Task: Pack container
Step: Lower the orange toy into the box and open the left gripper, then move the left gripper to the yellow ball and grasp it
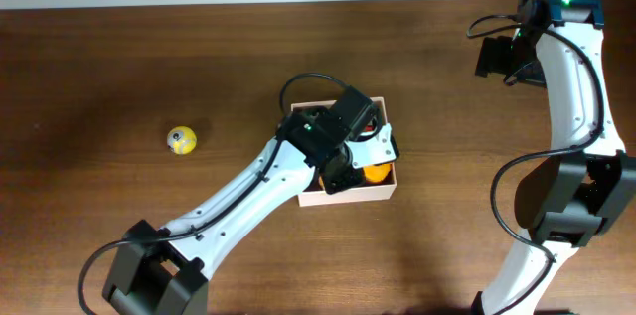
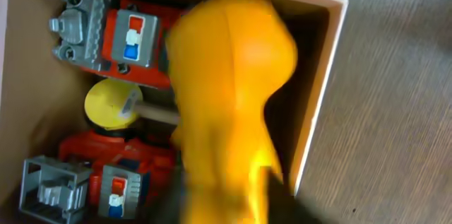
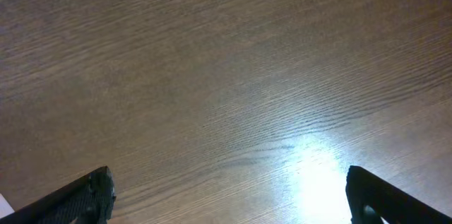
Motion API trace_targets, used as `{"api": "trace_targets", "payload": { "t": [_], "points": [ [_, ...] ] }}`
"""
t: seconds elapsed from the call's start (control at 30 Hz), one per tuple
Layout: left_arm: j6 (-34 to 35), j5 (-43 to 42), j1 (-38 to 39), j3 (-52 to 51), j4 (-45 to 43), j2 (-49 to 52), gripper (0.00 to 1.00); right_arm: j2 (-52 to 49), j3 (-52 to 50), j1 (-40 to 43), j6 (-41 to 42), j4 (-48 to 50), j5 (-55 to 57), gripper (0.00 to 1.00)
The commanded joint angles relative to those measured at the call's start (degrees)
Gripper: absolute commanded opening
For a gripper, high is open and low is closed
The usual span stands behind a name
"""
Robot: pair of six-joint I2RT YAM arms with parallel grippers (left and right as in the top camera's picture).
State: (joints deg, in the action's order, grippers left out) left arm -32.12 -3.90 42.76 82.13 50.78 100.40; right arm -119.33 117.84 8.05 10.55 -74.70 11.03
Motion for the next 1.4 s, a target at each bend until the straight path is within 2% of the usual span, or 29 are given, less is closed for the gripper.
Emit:
{"api": "trace_targets", "payload": {
  "t": [0.0,0.03,0.27,0.4,0.47,0.57,0.7,0.8,0.83,0.9,1.13,1.27,1.3,1.37],
  "points": [
    [-0.5,-1.25,0.33,0.2,-0.2,0.33,0.86,-0.22,-0.22,-0.15,0.2,0.15,-0.07,0.99],
    [-0.5,-1.25,0.33,0.2,-0.2,0.33,0.99,-0.22,-0.22,-0.15,0.2,0.15,-0.07,0.99],
    [-0.52,-0.44,0.33,0.2,-1.53,0.33,0.99,-0.22,-0.22,-0.15,0.2,0.15,-0.07,0.99],
    [-0.22,5.79,-0.07,0.24,-4.2,0.31,0.99,-0.22,-0.22,-0.15,0.2,0.15,-0.09,0.99],
    [2.01,9.99,-0.85,0.42,-6.16,0.31,0.99,-0.22,-0.22,-0.15,0.2,0.15,-0.07,0.99],
    [7.04,14.05,-3.61,1.92,-8.04,0.31,0.99,-0.22,-0.22,-0.15,0.2,0.15,-0.07,0.99],
    [20.26,14.29,-10.95,3.98,-8.17,0.31,0.99,-0.22,-0.22,-0.15,0.2,0.15,-0.07,0.99],
    [34.69,14.25,-17.81,4.0,-6.62,0.31,0.99,-0.22,-0.22,-0.15,0.2,0.15,-0.09,0.99],
    [43.17,14.23,-22.18,4.0,-4.13,0.31,0.99,-0.22,-0.22,-0.15,0.2,0.15,-0.07,0.99],
    [49.55,13.4,-25.75,4.0,-1.27,0.31,0.99,-0.22,-0.22,-0.15,0.2,0.15,-0.07,0.99],
    [50.95,-0.46,-32.81,4.0,2.58,0.31,0.99,-0.22,-0.22,-0.15,0.2,0.15,-0.07,0.99],
    [51.78,4.13,-34.1,3.96,4.7,0.33,0.99,-0.22,-0.22,-0.15,0.2,0.15,-0.07,0.99],
    [58.21,8.87,-35.12,3.96,7.41,0.52,0.99,-0.22,-0.22,-0.15,0.2,0.15,-0.07,0.99],
    [64.17,11.78,-36.48,3.96,10.51,0.98,0.99,-0.22,-0.22,-0.15,0.2,0.15,-0.07,0.99]
  ]
}}
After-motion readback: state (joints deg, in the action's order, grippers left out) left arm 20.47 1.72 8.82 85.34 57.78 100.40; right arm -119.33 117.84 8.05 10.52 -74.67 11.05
